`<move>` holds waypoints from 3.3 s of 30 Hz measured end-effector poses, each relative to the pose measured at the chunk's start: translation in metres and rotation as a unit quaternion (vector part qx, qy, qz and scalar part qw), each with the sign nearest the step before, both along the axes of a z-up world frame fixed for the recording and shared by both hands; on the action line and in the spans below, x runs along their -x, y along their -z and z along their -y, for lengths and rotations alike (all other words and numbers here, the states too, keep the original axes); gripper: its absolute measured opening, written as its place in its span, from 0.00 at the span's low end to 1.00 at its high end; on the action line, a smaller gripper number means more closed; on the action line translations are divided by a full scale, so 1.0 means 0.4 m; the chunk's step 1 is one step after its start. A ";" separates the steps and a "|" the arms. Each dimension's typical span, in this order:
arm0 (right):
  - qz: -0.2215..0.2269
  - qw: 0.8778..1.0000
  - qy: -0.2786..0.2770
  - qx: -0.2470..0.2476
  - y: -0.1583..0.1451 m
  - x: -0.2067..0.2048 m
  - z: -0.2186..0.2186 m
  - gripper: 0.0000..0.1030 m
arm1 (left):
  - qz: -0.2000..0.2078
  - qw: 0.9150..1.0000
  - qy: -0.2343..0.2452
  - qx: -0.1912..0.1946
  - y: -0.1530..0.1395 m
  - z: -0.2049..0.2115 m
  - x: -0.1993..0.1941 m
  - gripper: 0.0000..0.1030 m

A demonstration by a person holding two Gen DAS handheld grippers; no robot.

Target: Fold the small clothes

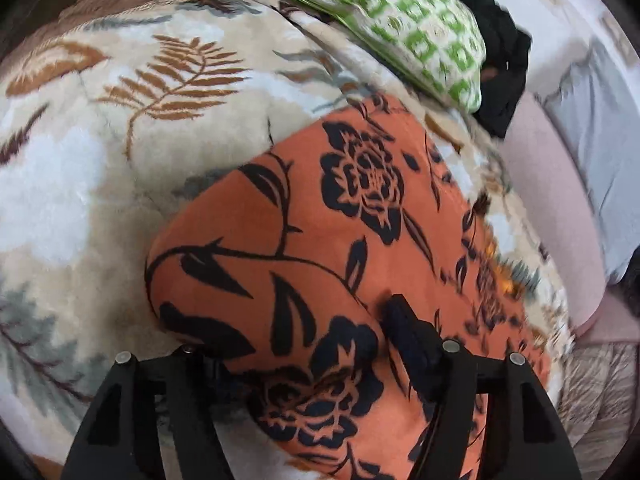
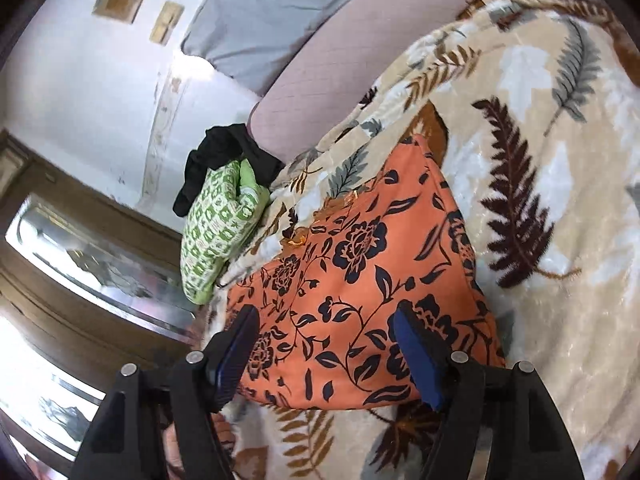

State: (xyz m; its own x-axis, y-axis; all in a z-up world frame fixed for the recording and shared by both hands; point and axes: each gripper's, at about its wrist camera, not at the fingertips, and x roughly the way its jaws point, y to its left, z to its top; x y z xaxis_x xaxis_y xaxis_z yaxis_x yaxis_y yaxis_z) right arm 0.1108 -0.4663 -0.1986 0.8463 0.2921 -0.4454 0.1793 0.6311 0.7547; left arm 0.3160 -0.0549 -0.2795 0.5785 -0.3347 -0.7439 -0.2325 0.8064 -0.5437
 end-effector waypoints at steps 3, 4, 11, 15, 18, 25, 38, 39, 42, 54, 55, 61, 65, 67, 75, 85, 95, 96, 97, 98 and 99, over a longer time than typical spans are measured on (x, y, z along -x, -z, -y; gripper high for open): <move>-0.016 1.000 -0.003 -0.016 0.011 0.003 0.012 0.71 | 0.007 1.000 -0.008 -0.013 -0.009 0.005 0.003 0.50; -0.020 1.000 -0.003 -0.019 0.017 -0.001 0.011 0.71 | 0.007 1.000 -0.003 -0.028 -0.015 0.013 0.005 0.43; -0.036 0.999 0.008 0.004 0.015 0.009 0.033 0.44 | 0.120 0.983 0.054 -0.126 -0.185 0.130 0.083 0.21; -0.059 0.998 0.035 -0.007 0.030 0.021 0.071 0.39 | 0.205 0.952 0.125 -0.188 -0.313 0.283 0.162 0.20; -0.065 0.996 0.047 -0.047 0.048 0.034 0.113 0.39 | 0.234 0.931 0.186 -0.208 -0.370 0.423 0.217 0.20; -0.042 0.994 0.088 -0.040 0.026 0.081 0.192 0.39 | 0.204 0.874 0.366 -0.246 -0.278 0.792 0.345 0.28; 0.041 0.997 0.053 -0.026 -0.045 0.097 0.195 0.53 | 0.239 0.882 0.383 -0.135 -0.313 0.478 0.377 0.74; 0.054 0.998 0.028 -0.010 -0.059 0.086 0.164 0.51 | 0.222 0.896 0.358 -0.143 -0.302 0.450 0.345 0.74; 0.079 0.996 -0.036 -0.008 -0.069 0.053 0.095 0.49 | 0.166 0.923 0.300 -0.176 -0.260 0.409 0.270 0.74; -0.142 0.990 -0.020 -0.007 0.163 -0.044 0.070 0.03 | 0.128 0.907 0.347 -0.200 -0.105 0.433 0.207 0.77; -0.141 0.990 -0.021 0.010 0.151 -0.044 0.065 0.03 | 0.138 0.908 0.349 -0.187 -0.104 0.423 0.208 0.77; -0.097 0.987 -0.019 0.130 0.009 -0.043 -0.014 0.05 | 0.135 0.916 0.342 -0.160 -0.117 0.411 0.194 0.76; -0.072 0.983 -0.008 0.169 -0.077 -0.119 -0.031 0.07 | 0.128 0.916 0.343 -0.162 -0.118 0.418 0.188 0.77; -0.085 0.980 -0.009 0.179 -0.092 -0.197 -0.027 0.07 | 0.118 0.918 0.343 -0.162 -0.107 0.427 0.187 0.77; -0.244 0.961 -0.024 0.126 0.052 -0.492 0.085 0.03 | 0.126 0.909 0.360 -0.170 -0.099 0.444 0.188 0.80; -0.150 0.966 -0.031 0.208 -0.046 -0.199 0.011 0.08 | 0.148 0.902 0.359 -0.187 -0.122 0.471 0.224 0.80; -0.164 0.955 -0.047 0.243 0.027 -0.101 -0.026 0.08 | 0.106 0.915 0.352 -0.164 -0.105 0.469 0.204 0.81; -0.149 0.957 -0.039 0.245 0.005 -0.096 -0.023 0.08 | 0.106 0.918 0.348 -0.159 -0.109 0.467 0.201 0.81; -0.141 0.958 -0.035 0.248 -0.005 -0.092 -0.023 0.08 | 0.110 0.921 0.338 -0.160 -0.116 0.461 0.194 0.81; -0.141 0.957 -0.033 0.252 -0.004 -0.095 -0.023 0.08 | 0.110 0.923 0.332 -0.162 -0.118 0.458 0.190 0.81; -0.158 0.953 -0.039 0.257 0.018 -0.105 -0.023 0.08 | 0.106 0.925 0.328 -0.160 -0.118 0.458 0.184 0.81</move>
State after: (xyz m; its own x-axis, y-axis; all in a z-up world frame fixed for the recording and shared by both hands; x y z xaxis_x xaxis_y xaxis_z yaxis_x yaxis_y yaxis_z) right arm 0.1528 -0.4571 -0.2059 0.6311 0.0239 -0.7754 0.2836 0.9232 0.2592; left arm 0.2425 -0.2380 -0.2323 0.4728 -0.4474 -0.7591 0.4492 0.8635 -0.2292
